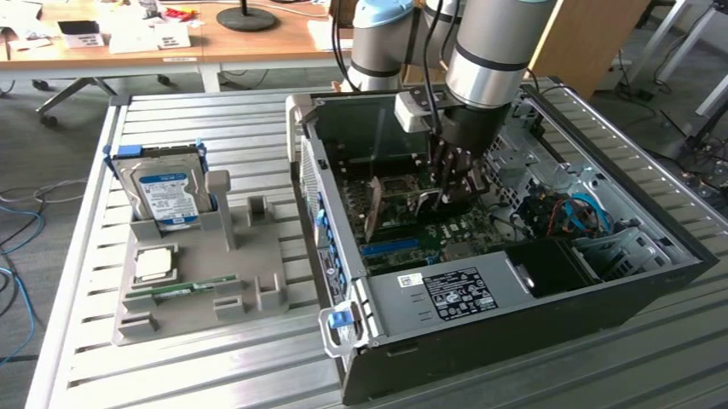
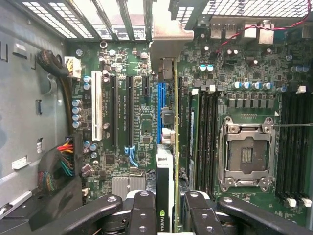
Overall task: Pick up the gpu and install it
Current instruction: 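Insert the gpu into the slot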
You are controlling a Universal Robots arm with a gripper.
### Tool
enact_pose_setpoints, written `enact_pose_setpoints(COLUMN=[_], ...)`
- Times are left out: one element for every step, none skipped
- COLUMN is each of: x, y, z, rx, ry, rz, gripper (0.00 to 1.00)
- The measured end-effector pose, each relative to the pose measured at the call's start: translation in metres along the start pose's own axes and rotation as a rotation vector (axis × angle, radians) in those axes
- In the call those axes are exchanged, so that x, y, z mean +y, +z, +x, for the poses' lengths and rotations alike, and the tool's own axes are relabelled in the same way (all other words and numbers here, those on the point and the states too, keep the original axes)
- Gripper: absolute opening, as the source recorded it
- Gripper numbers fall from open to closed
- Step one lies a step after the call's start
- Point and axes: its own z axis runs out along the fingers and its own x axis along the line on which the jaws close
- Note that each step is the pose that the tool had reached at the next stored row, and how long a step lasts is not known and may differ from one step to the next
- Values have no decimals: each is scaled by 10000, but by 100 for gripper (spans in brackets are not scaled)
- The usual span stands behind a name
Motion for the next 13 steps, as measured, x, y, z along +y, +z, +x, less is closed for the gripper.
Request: enact_pose_setpoints(x=[0, 0, 0, 0, 0, 0, 0, 0, 0, 0, 0, 8, 25], y=[0, 0, 0, 0, 0, 0, 0, 0, 0, 0, 0, 1, 0], z=[0, 0, 0, 0, 0, 0, 0, 0, 0, 0, 0, 0, 0], rx=[0, 0, 0, 0, 0, 0, 0, 0, 0, 0, 0, -4, -5], ry=[1, 0, 0, 0, 0, 0, 0, 0, 1, 0, 0, 3, 1], rz=[0, 0, 0, -1, 0, 0, 0, 0, 0, 0, 0, 4, 12], gripper=[27, 27, 27, 27, 27, 27, 27, 27, 27, 27, 27, 27, 27])
